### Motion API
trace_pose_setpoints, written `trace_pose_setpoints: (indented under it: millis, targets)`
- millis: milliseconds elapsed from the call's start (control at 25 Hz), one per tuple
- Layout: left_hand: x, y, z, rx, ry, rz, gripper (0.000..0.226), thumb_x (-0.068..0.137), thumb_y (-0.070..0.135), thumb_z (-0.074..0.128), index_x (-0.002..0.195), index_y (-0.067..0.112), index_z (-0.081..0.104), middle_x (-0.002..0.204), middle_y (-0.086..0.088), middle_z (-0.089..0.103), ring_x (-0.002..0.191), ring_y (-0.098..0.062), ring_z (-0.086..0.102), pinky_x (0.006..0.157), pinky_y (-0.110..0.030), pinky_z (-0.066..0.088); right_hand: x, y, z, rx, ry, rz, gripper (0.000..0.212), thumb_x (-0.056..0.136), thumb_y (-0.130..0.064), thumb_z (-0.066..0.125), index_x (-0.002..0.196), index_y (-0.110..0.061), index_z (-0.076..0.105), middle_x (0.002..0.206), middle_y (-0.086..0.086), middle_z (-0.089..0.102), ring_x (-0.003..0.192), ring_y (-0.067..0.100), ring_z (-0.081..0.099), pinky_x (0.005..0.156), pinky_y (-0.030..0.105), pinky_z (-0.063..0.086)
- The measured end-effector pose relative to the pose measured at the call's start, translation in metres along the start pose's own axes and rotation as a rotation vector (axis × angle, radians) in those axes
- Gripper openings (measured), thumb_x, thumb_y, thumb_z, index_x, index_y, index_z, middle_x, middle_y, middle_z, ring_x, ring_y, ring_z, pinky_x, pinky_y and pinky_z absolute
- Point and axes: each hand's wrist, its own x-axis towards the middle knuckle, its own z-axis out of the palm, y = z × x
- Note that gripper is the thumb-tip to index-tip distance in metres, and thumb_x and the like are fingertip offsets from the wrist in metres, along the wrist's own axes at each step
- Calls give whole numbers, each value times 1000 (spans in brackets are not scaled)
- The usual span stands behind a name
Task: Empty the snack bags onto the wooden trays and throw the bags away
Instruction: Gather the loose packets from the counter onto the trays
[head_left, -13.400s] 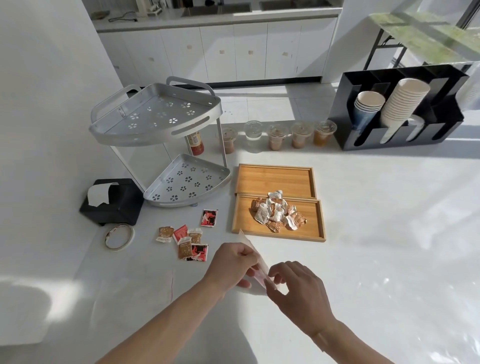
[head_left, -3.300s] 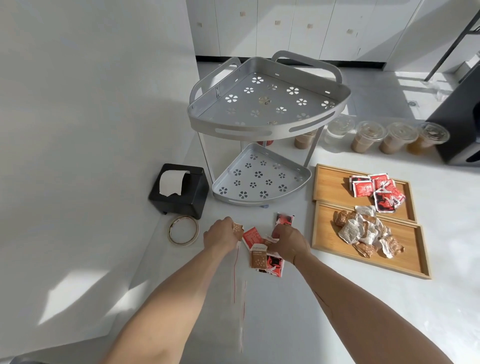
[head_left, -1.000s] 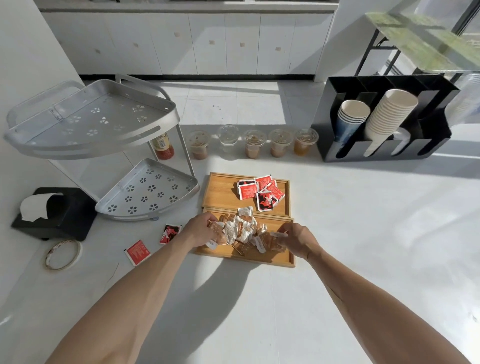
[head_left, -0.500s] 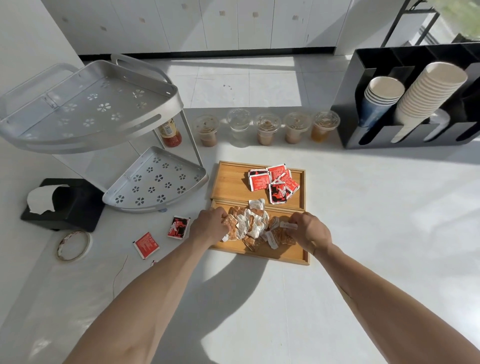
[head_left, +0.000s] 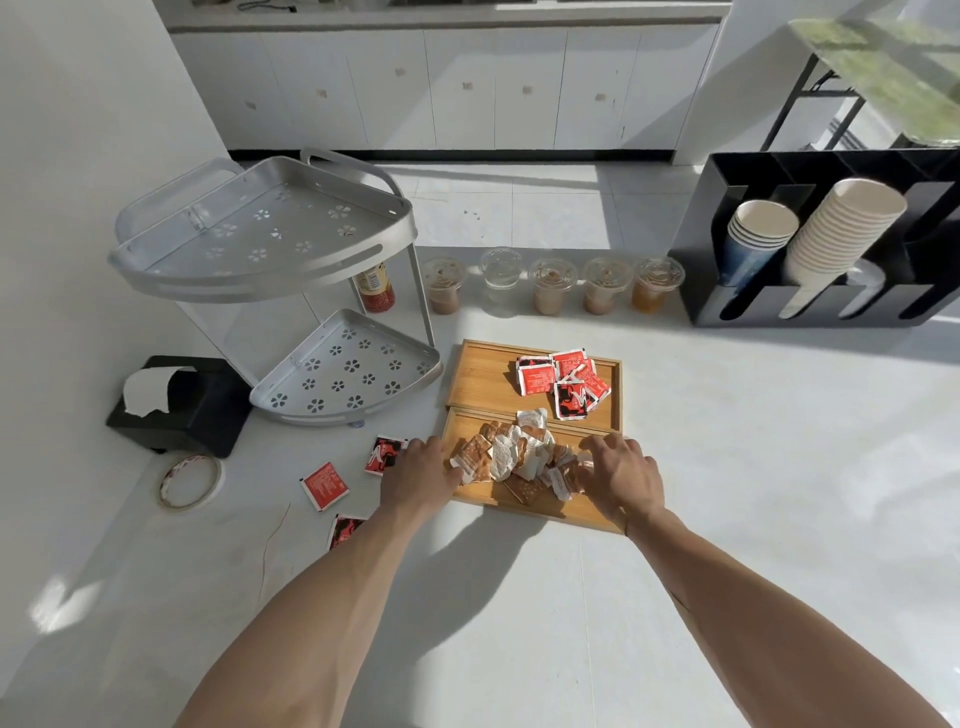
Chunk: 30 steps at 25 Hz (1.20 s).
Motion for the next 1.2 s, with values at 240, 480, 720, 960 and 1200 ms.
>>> trace_pose_setpoints:
  millis: [240,480,720,960,1200]
  targets:
    - [-22,-63,-29,22,-153,10,41,85,43,61,120,22,58,124,-3,60,112,-20,58,92,-39,49,-15,-53,-2,-58,-57,-195,34,95,-44,48,121,-29,64,128,-3,65,121,22,53,97,41,41]
    - [-41,-128,-59,162,-281,-54,43,80,40,66,121,28,59,126,5,60,113,-17,58,93,-36,47,-16,-121,10,-177,-147,-398,36,95,-42,51,126,-27,62,128,-2,65,122,22,54,98,38,41]
    - [-45,-151,-64,236,-280,6,48,79,37,68,126,32,58,128,2,61,118,-19,54,97,-38,43,-5,-177,30,-298,-227,-468,34,94,-41,51,120,-21,64,120,3,67,116,25,58,96,40,46]
    - [-34,-150,-48,296,-246,133,49,83,43,67,128,27,58,130,-1,58,124,-23,47,99,-41,36,15,-212,41,-364,-228,-486,37,95,-43,53,127,-25,59,123,1,64,120,24,53,97,42,43]
    - [-24,-150,-32,257,-223,201,56,80,46,69,129,25,54,131,-1,54,124,-21,47,98,-40,38,43,-225,52,-391,-245,-589,60,96,-35,56,149,-39,28,148,3,41,128,27,44,99,41,43]
